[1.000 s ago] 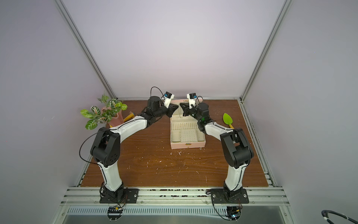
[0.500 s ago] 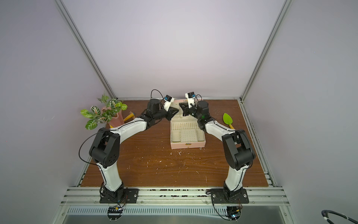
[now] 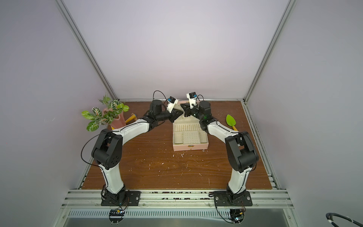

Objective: Put jewelry chain into jewelry box
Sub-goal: Hang the necklace on the jewelry box clasp.

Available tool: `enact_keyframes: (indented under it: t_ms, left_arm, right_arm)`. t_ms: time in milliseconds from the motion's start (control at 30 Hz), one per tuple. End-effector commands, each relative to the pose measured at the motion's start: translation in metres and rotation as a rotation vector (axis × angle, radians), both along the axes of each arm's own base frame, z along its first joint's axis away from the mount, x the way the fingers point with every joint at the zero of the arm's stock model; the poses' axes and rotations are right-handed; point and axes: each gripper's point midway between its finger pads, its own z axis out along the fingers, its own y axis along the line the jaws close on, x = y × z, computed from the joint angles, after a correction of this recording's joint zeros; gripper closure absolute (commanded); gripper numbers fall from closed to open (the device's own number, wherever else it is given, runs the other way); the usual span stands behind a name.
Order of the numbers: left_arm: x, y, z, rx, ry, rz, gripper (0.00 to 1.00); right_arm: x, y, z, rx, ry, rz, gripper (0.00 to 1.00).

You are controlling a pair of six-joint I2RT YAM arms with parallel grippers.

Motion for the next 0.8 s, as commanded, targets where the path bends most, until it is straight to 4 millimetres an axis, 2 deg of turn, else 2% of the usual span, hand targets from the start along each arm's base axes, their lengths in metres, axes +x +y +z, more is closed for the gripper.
enact_keyframes:
  t_ms: [0, 333, 767]
  left_arm:
    - [0.004, -0.015, 0.003, -0.020, -0.025, -0.018, 0.86]
    - [0.035, -0.001, -0.004, 0.002, -0.065, 0.158, 0.86]
    - [0.044, 0.005, 0.006, -0.026, -0.094, 0.202, 0.86]
  right_arm:
    - [0.003, 0.005, 0.026, 0.025, -0.068, 0.010, 1.00]
    - [0.005, 0.000, 0.022, 0.018, -0.061, -0.028, 1.00]
    - [0.012, -0.016, 0.016, 0.003, -0.042, -0.122, 1.00]
